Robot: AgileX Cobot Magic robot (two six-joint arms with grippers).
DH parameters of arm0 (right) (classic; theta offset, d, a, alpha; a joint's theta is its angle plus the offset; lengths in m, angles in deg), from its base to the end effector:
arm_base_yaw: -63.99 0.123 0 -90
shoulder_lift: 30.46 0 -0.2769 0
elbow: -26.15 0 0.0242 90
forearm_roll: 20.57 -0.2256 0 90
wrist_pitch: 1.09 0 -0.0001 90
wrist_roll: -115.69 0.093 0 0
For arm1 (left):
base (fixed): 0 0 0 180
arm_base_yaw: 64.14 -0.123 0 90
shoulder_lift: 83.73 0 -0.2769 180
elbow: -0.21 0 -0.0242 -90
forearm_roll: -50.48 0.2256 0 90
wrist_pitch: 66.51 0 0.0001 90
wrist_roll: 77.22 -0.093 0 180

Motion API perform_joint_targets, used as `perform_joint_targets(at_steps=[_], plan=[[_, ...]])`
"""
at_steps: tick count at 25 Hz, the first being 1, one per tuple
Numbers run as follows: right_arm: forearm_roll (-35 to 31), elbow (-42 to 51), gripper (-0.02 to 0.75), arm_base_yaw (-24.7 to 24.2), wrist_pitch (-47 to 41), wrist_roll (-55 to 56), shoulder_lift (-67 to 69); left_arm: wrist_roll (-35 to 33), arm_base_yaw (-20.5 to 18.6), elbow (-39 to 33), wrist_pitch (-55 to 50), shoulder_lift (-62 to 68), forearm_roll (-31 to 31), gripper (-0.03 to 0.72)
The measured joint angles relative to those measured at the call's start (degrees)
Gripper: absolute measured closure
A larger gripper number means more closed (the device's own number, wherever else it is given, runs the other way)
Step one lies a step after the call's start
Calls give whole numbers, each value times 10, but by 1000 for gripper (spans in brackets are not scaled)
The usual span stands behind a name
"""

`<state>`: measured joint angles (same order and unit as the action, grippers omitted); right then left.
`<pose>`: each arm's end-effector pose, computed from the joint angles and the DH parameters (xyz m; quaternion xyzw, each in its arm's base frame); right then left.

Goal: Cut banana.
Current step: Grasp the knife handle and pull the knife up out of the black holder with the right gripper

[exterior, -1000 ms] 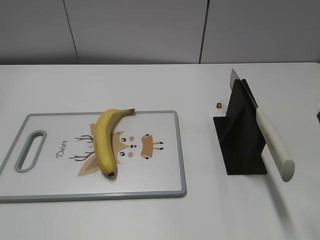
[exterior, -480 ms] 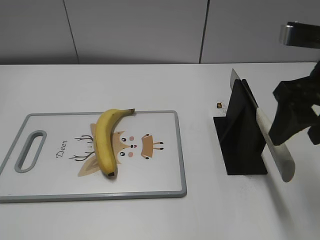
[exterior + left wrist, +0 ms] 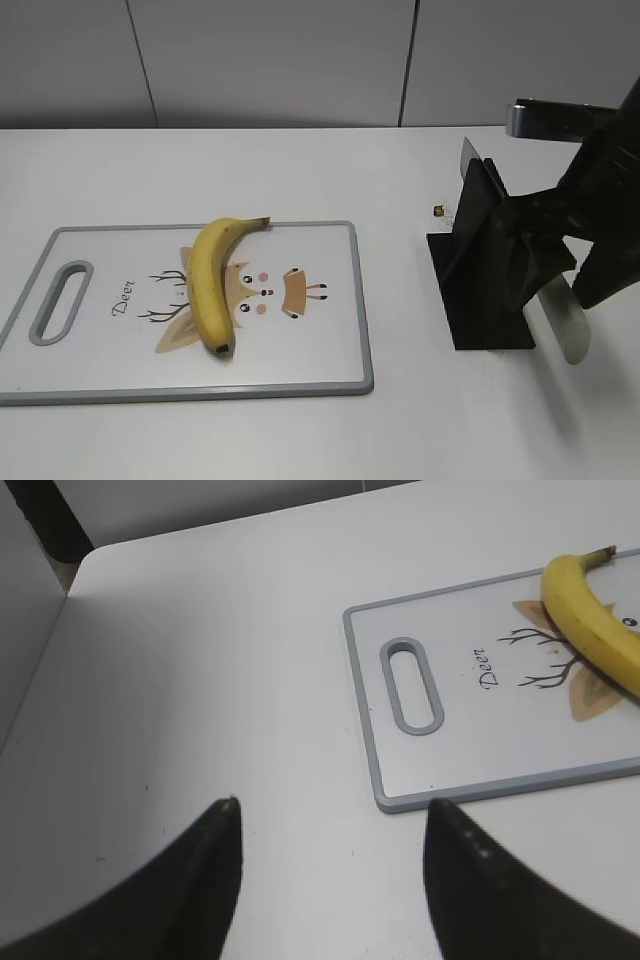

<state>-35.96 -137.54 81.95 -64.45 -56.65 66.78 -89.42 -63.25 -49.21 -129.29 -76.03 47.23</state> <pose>0.2381 0.1004 0.2396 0.0324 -0.9917 -0.1242 0.0008 -0.0177 -0.0044 0.2566 0.1000 0.8594 0.0211 0.5009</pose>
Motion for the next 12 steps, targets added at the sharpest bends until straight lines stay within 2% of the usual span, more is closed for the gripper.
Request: perform_joint_targets(at_steps=[12], plan=[[0,0,213,0,11,-1,42,0,0,0,0,0,0,125]])
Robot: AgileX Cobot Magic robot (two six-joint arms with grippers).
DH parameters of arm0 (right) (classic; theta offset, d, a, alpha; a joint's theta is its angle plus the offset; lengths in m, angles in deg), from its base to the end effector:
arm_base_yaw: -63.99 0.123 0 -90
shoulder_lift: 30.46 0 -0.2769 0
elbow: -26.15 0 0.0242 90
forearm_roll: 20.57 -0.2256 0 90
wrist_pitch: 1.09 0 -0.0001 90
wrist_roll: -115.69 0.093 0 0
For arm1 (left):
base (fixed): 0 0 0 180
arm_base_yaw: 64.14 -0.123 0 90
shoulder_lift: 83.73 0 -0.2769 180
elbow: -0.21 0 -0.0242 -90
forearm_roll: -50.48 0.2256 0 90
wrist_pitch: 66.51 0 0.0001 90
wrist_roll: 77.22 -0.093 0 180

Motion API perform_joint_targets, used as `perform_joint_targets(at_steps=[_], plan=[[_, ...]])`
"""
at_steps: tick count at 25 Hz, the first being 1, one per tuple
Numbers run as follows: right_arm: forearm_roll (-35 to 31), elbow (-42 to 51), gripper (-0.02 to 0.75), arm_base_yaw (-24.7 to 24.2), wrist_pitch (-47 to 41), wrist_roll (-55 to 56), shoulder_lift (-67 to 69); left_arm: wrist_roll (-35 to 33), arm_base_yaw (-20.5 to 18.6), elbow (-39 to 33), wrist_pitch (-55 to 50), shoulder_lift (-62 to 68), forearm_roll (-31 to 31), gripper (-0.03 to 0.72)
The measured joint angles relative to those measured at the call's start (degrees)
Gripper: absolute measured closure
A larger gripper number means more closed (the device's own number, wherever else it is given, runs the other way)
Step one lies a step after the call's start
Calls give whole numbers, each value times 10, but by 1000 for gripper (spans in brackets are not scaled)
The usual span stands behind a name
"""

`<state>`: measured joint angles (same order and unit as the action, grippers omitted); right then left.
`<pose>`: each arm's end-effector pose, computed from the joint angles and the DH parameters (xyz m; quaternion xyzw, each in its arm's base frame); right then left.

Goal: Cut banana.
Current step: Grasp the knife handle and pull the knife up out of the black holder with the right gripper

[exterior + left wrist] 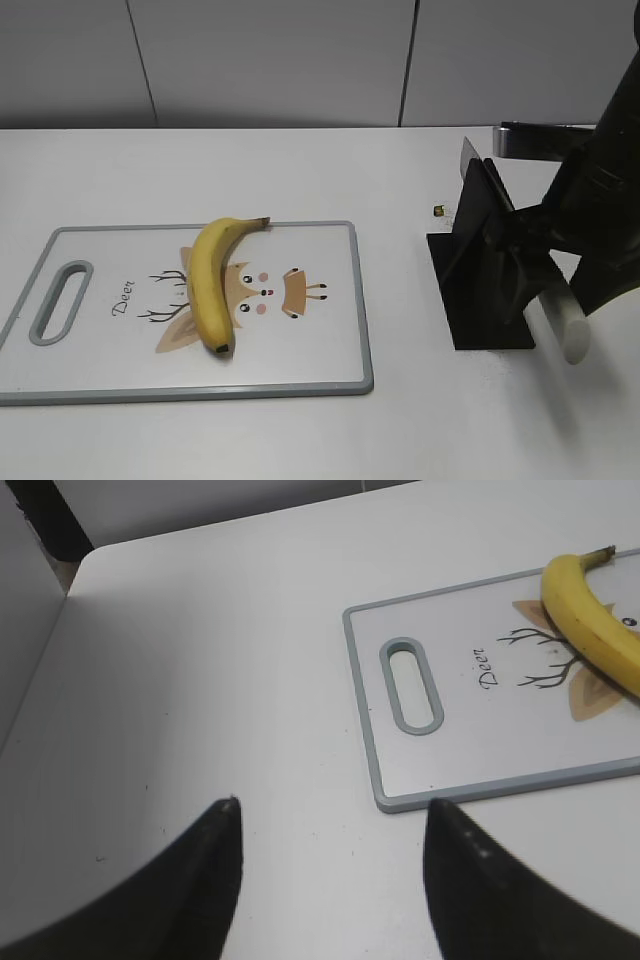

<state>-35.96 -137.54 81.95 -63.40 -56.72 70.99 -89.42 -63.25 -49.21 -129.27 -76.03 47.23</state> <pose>0.2473 0.1031 0.2203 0.0275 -0.9926 -0.1155 0.0268 -0.0176 -0.0044 0.2566 0.1000 0.8594 0.0212 0.5011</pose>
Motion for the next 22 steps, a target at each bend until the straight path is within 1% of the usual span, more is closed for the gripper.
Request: perform_joint_targets(at_steps=[2,5,9,10,22], plan=[[3,0,237,0,0,0,2,0,0,0,0,0,0,125],[6,0,332,0,-3,0,2,0,0,0,0,0,0,126],[2,0,558,0,-7,3,2,0,0,0,0,0,0,126],[2,0,568,0,-7,9,2,0,0,0,0,0,0,126],[0,0,570,0,-5,12,2,0,0,0,0,0,0,135]])
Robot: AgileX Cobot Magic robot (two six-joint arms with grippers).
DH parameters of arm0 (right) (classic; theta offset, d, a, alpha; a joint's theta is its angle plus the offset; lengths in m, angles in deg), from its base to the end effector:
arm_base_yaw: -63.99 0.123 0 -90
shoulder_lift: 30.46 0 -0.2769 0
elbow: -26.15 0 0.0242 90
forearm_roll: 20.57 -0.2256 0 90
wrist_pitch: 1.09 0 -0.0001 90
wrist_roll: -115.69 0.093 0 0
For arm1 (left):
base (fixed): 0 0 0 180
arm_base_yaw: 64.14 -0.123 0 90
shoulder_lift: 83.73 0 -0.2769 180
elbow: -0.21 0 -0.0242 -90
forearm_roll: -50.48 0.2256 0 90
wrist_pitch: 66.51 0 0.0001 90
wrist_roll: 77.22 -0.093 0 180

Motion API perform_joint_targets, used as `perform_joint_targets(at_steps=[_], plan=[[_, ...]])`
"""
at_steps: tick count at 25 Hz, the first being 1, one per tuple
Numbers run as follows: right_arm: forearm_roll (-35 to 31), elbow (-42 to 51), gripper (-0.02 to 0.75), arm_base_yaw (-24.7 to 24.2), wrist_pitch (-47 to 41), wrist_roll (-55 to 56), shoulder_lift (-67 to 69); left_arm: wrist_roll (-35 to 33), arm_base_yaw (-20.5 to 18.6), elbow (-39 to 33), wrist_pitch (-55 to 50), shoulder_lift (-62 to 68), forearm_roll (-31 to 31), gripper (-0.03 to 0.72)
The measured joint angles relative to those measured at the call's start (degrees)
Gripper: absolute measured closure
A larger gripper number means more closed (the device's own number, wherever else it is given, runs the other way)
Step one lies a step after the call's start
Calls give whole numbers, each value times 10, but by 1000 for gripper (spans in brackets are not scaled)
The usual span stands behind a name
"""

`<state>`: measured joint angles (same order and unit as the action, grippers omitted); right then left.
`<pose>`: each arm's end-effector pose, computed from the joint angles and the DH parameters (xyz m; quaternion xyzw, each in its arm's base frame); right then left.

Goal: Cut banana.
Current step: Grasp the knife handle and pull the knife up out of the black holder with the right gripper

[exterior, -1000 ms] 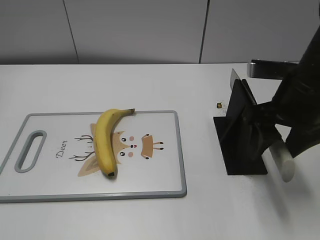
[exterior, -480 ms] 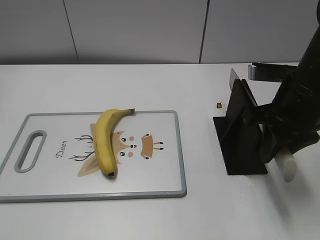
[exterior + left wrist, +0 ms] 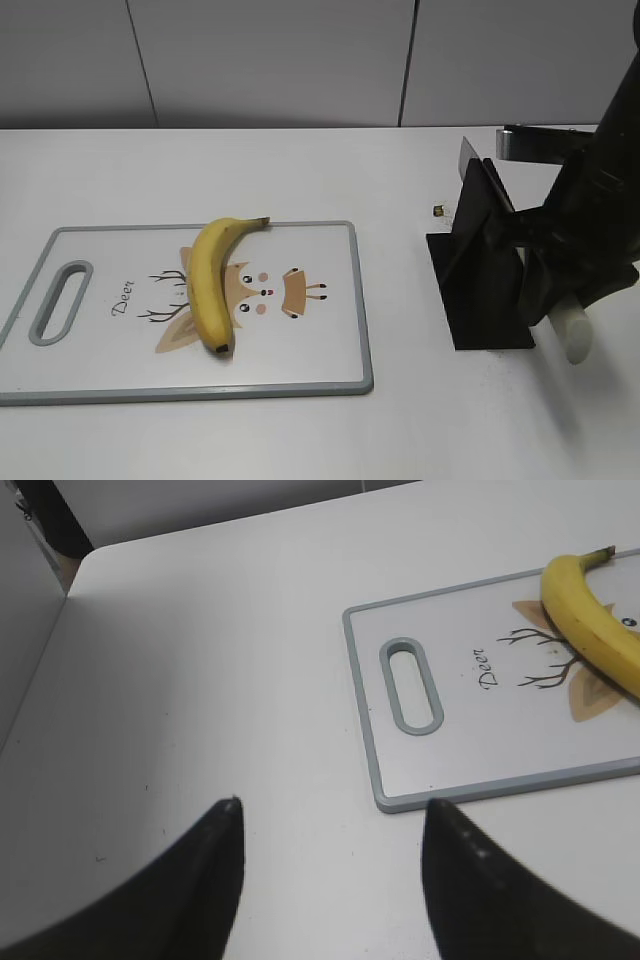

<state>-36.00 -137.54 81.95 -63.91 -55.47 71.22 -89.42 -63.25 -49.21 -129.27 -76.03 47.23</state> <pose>0.2468 0.1032 0.2193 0.0168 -0.9927 -0.1141 0.0344 -0.0176 -0.0044 0.2566 0.1000 0.8594 0.0212 0.5011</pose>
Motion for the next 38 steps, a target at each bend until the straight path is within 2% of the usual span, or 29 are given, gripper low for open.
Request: perform_joint_targets(at_steps=[23,38], plan=[[11,-2,574,0,2,59,-145,0,0,0,0,0,1,136],[37,-52,577,0,-16,65,-199,0,0,0,0,0,2,139]])
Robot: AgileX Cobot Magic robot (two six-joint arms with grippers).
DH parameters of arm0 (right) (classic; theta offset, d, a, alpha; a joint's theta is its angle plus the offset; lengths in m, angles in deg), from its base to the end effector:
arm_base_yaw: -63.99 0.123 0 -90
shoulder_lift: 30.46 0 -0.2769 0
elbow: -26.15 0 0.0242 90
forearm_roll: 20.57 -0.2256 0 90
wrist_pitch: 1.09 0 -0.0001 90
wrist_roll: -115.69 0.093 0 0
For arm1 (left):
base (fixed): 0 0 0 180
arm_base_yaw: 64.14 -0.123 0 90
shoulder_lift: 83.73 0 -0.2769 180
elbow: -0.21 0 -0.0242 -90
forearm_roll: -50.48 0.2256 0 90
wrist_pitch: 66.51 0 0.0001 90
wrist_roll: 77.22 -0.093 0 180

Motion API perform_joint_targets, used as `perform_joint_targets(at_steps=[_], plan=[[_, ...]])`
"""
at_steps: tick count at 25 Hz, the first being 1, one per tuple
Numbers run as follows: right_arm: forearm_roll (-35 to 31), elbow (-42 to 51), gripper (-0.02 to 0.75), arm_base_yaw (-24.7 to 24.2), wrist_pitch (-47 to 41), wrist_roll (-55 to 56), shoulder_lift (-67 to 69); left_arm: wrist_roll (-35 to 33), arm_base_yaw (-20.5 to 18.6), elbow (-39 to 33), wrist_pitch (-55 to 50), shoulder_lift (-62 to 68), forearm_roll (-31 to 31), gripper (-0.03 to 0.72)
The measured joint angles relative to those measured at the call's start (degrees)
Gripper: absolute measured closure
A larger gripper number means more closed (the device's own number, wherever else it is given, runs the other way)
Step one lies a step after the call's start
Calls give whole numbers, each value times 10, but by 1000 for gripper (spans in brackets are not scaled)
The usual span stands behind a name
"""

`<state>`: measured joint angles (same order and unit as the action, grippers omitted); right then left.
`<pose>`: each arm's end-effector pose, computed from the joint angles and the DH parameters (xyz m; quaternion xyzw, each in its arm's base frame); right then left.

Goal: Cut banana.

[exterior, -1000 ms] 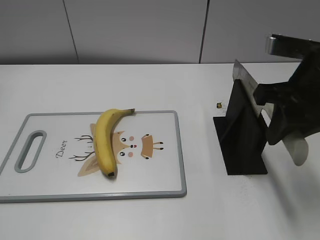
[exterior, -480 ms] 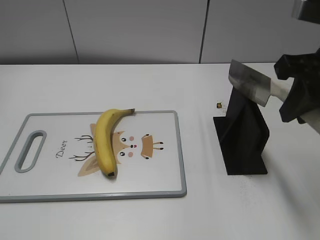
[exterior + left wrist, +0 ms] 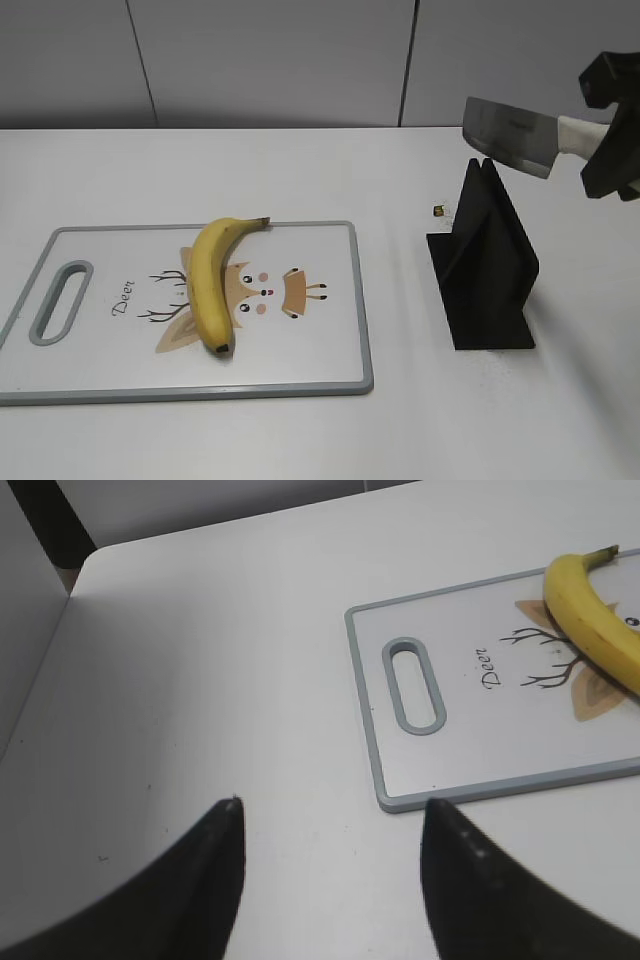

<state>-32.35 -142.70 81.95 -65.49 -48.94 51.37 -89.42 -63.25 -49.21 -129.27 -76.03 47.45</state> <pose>0.2068 0.0851 0.3254 0.0033 0.9757 0.1512 0.1584 -0.0176 -0.0041 0.2566 0.0999 0.8594 0.0231 0.5009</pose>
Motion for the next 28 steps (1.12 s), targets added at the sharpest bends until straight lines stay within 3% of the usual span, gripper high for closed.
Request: perform_joint_targets(at_steps=[16,22,25,28], plan=[[17,-83,577,0,-52,-2,0,0,0,0,0,0,0,222],[17,-101,577,0,-43,-83,0,0,0,0,2,0,0,228],[17,-101,577,0,-25,-146,0,-19,0,13,4,18,-21,206],[14,-101,577,0,12,-222,0,-43,1,33,9,69,-68,118]])
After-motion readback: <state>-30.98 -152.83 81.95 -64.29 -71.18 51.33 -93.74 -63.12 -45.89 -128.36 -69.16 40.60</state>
